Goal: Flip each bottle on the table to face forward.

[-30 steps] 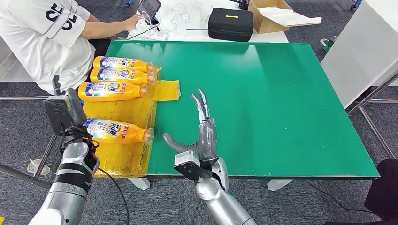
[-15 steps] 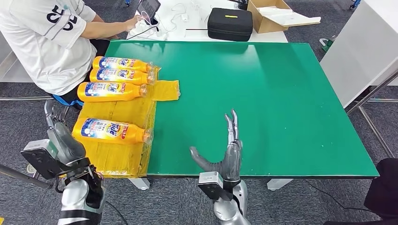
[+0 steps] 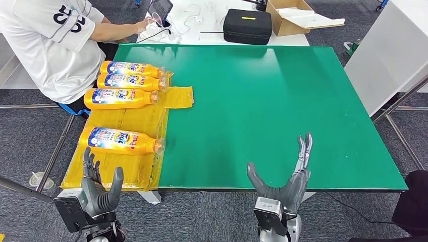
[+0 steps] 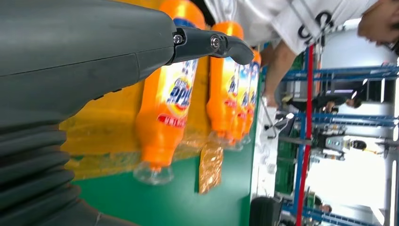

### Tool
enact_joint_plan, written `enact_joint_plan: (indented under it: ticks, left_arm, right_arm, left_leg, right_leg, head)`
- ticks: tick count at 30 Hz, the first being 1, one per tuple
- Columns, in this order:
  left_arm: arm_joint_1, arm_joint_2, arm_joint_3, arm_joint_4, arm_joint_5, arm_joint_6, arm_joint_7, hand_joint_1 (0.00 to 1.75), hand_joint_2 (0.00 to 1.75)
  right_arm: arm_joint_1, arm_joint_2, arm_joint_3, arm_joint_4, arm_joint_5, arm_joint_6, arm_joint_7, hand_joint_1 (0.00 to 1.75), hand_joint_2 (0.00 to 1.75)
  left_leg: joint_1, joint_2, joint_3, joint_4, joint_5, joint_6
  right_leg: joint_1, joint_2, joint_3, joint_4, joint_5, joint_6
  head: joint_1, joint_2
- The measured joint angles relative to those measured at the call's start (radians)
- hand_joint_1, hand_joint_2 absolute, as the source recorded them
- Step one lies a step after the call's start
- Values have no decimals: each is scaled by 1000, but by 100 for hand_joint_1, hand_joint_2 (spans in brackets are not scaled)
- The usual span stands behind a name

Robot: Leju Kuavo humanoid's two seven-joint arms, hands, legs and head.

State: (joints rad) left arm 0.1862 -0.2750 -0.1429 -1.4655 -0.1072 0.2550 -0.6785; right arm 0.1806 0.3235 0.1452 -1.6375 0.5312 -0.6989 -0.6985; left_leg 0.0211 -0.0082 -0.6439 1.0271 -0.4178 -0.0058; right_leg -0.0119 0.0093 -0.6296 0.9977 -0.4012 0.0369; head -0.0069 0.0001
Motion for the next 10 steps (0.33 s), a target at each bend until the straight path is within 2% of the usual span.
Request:
enact_joint_plan:
  ticks: [10]
  left_arm:
    - [-2,-4,-45,11,2,-14,10,0,175]
  right_arm:
    - [-3,0,1,26,5,0,0,0,175]
  left_leg:
    - [0,0,0,0,1,0]
  right_leg:
    - [0,0,1,0,0,0]
  head:
    - [0,0]
